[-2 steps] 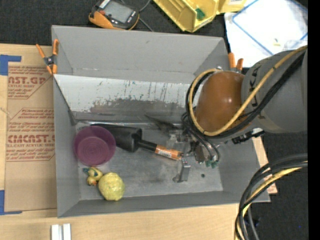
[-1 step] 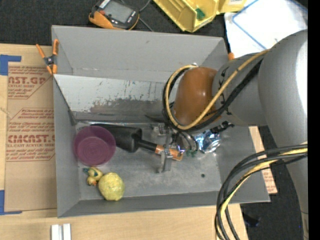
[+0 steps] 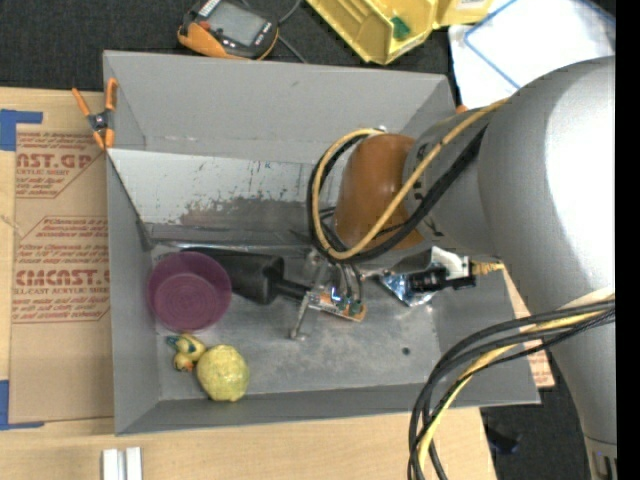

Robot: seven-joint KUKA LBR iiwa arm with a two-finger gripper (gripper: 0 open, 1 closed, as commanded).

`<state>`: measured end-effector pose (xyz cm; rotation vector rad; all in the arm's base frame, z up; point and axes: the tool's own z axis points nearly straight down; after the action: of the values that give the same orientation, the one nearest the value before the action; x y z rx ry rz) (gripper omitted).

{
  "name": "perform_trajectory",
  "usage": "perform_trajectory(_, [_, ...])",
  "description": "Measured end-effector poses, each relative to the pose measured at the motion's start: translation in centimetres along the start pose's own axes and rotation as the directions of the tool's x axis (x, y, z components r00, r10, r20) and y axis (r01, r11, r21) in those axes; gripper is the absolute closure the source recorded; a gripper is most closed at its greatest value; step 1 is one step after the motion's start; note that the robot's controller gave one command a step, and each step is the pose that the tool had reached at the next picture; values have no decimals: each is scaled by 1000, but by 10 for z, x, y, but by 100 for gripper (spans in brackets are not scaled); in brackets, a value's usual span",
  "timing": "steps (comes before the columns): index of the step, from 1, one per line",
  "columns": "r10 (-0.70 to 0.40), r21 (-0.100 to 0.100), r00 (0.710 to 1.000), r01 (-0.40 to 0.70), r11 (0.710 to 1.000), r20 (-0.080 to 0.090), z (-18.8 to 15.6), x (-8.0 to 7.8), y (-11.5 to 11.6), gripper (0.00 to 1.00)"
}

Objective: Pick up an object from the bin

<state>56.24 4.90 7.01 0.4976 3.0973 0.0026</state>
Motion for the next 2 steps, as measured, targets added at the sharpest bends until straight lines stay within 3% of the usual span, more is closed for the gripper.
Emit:
perform_trajectory(1, [-342, 0, 940, 342, 940, -1, -1, -8, -17, 0])
perform_trajectory(2, [-10, 0, 1000, 10, 1000, 1, 0, 0, 0, 0])
